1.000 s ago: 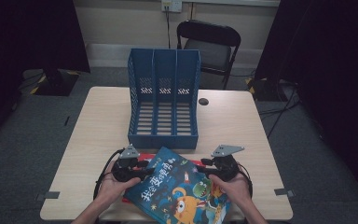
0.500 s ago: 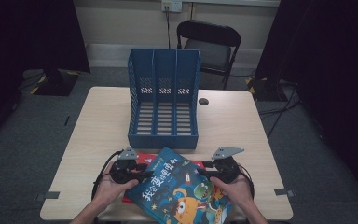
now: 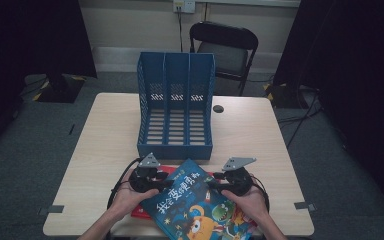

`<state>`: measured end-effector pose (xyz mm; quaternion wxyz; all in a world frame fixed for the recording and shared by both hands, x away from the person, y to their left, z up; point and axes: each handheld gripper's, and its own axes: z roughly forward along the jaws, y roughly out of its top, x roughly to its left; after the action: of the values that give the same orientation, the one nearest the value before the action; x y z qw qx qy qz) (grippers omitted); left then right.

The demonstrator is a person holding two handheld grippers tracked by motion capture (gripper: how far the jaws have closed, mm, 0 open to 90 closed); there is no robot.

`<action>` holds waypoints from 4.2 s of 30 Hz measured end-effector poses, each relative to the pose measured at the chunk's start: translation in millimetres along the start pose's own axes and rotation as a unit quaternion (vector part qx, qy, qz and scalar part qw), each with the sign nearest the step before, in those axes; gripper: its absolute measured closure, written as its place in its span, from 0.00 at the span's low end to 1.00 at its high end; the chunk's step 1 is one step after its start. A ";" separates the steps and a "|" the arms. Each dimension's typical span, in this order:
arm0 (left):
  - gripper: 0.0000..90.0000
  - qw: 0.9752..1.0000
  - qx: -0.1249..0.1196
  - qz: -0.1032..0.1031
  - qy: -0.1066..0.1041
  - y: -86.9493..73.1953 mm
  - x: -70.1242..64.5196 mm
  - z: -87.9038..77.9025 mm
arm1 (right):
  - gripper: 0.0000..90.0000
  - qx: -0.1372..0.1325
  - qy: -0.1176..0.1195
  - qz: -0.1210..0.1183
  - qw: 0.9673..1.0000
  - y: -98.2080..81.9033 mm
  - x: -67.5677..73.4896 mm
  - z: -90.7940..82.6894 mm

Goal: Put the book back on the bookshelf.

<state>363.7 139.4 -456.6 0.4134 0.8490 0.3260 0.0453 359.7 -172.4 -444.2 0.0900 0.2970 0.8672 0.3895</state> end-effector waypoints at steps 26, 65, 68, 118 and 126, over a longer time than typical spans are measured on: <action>0.54 1.000 0.002 -0.013 0.003 -61.8 -1.3 -63.1 | 0.68 -0.003 -0.002 0.018 1.000 -3.6 -1.1 2.9; 0.48 0.998 -0.017 0.003 0.068 -23.5 21.4 -25.0 | 0.63 0.001 -0.048 0.015 0.999 -20.1 -3.0 -20.1; 0.48 0.997 -0.018 -0.004 0.076 -17.1 25.0 -19.2 | 0.61 -0.006 -0.047 0.026 0.999 -24.4 -5.1 -22.5; 0.36 0.999 -0.027 -0.001 0.017 -19.7 -19.6 -3.2 | 0.28 -0.024 -0.037 0.091 0.995 -39.2 -7.8 -22.7; 0.37 0.999 -0.028 -0.005 0.016 -11.6 -16.6 4.4 | 0.15 -0.013 -0.041 0.109 0.993 -36.5 -10.8 -16.4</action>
<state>346.2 131.7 -464.8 0.4319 0.8345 0.3357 0.0653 345.8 -207.9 -460.4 0.0859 0.4045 0.8202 0.3954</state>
